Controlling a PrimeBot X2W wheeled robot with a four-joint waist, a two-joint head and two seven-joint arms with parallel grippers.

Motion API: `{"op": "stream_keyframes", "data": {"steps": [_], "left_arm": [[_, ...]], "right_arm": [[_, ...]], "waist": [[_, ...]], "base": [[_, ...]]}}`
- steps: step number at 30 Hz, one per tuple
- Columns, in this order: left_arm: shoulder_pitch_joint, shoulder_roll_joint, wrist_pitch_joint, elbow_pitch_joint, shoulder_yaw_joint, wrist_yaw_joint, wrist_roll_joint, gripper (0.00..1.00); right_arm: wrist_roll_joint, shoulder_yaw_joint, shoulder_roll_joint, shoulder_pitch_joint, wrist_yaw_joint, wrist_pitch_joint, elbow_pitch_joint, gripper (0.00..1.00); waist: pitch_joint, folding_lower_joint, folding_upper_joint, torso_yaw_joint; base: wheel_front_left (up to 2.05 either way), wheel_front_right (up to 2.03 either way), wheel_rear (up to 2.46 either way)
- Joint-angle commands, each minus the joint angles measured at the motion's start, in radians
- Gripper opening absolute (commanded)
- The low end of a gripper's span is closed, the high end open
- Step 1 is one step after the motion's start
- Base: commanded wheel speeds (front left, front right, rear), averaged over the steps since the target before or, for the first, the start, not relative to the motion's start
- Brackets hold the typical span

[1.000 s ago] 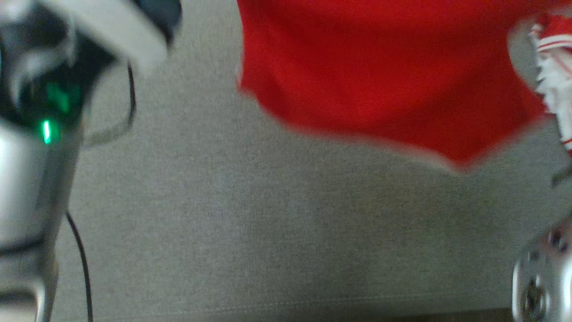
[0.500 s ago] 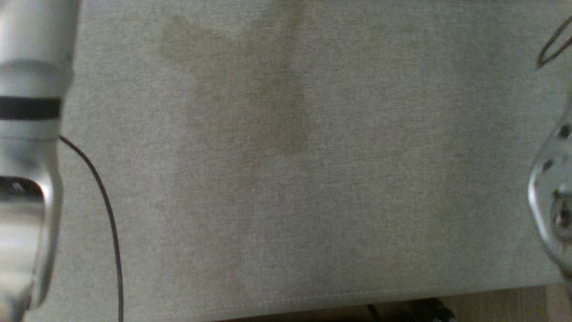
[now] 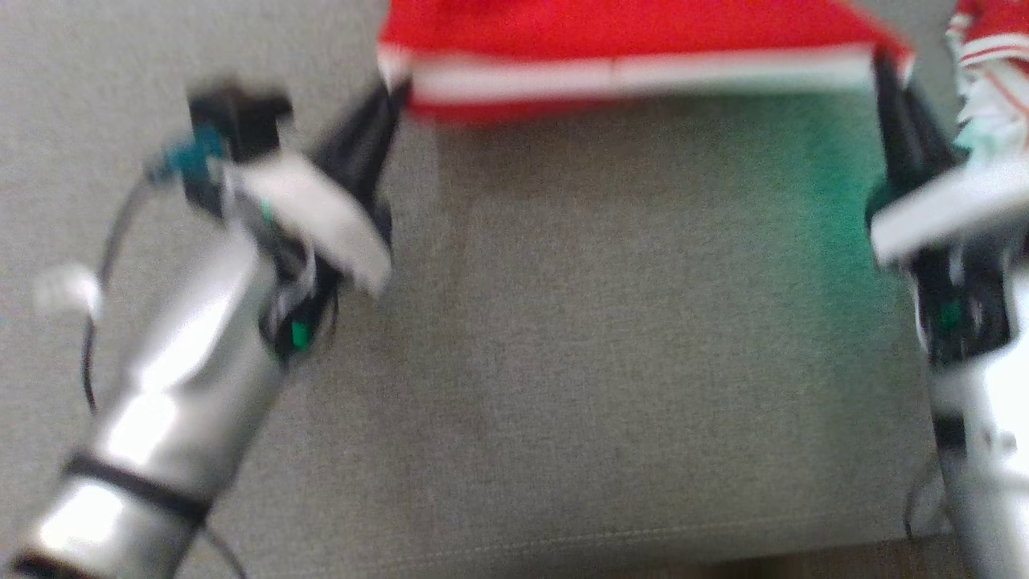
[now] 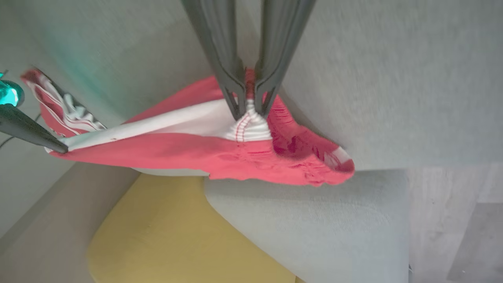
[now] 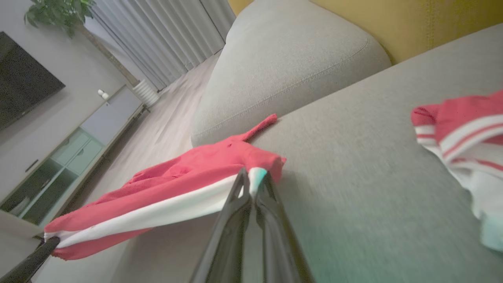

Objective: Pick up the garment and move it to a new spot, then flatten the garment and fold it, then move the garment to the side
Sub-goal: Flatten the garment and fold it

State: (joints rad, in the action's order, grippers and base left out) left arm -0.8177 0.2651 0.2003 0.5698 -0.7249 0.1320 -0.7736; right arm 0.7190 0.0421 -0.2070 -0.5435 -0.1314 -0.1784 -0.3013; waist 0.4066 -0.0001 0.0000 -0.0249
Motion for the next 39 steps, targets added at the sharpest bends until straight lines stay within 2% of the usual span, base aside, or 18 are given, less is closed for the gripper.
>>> {"op": "stream_keyframes", "data": {"steps": [1, 6, 12, 13, 17, 21, 25, 32, 39], "left_arm": [[0.069, 0.058, 0.017, -0.065, 0.022, -0.003, -0.01, 0.0], [0.376, 0.099, 0.025, -0.257, 0.013, -0.087, -0.069, 0.0], [0.713, 0.17, -0.007, -0.547, -0.02, -0.248, -0.113, 0.0], [0.713, 0.17, -0.007, -0.547, -0.02, -0.248, -0.113, 0.0], [0.826, 0.205, -0.037, -0.712, -0.035, -0.323, -0.127, 0.0], [0.806, 0.202, -0.068, -0.777, -0.035, -0.344, -0.131, 0.0], [0.729, 0.176, -0.096, -0.795, -0.01, -0.348, -0.146, 0.0], [0.544, 0.112, -0.173, -0.765, 0.019, -0.336, -0.177, 0.0], [0.371, 0.012, -0.187, -0.65, 0.06, -0.357, -0.19, 0.0]], "right_arm": [[-0.009, 0.006, -0.04, 0.092, 0.001, -0.002, 0.083, 0.0], [-0.042, -0.066, -0.037, 0.429, 0.001, -0.069, 0.277, 0.0], [-0.087, -0.177, 0.081, 0.832, 0.001, -0.222, 0.565, 0.0], [-0.087, -0.177, 0.081, 0.832, 0.001, -0.222, 0.565, 0.0], [-0.09, -0.234, 0.137, 0.95, 0.001, -0.278, 0.704, 0.0], [-0.104, -0.253, 0.151, 0.887, 0.001, -0.324, 0.726, 0.0], [-0.135, -0.252, 0.152, 0.722, 0.001, -0.389, 0.686, 0.0], [-0.168, -0.228, 0.091, 0.385, 0.001, -0.504, 0.538, 0.0], [-0.209, -0.215, 0.043, 0.097, 0.001, -0.561, 0.36, 0.0]], "waist": [[-0.102, 0.0001, 0.0, 0.001], [-0.23, 0.0001, 0.0, 0.003], [-0.305, 0.0001, 0.0, 0.013], [-0.305, 0.0001, 0.0, 0.013], [-0.294, 0.0001, 0.0, 0.023], [-0.269, 0.0001, 0.0, 0.038], [-0.205, 0.0001, 0.0, 0.058], [-0.081, 0.0001, 0.0, 0.125], [0.018, 0.0001, 0.0, 0.192]], "base": [[0.0, 0.0, 0.0], [0.0, 0.0, 0.0], [0.0, 0.0, 0.0], [0.0, 0.0, 0.0], [0.0, 0.0, 0.0], [0.0, 0.0, 0.0], [0.0, 0.0, 0.0], [0.0, 0.0, 0.0], [0.0, 0.0, 0.0]]}}
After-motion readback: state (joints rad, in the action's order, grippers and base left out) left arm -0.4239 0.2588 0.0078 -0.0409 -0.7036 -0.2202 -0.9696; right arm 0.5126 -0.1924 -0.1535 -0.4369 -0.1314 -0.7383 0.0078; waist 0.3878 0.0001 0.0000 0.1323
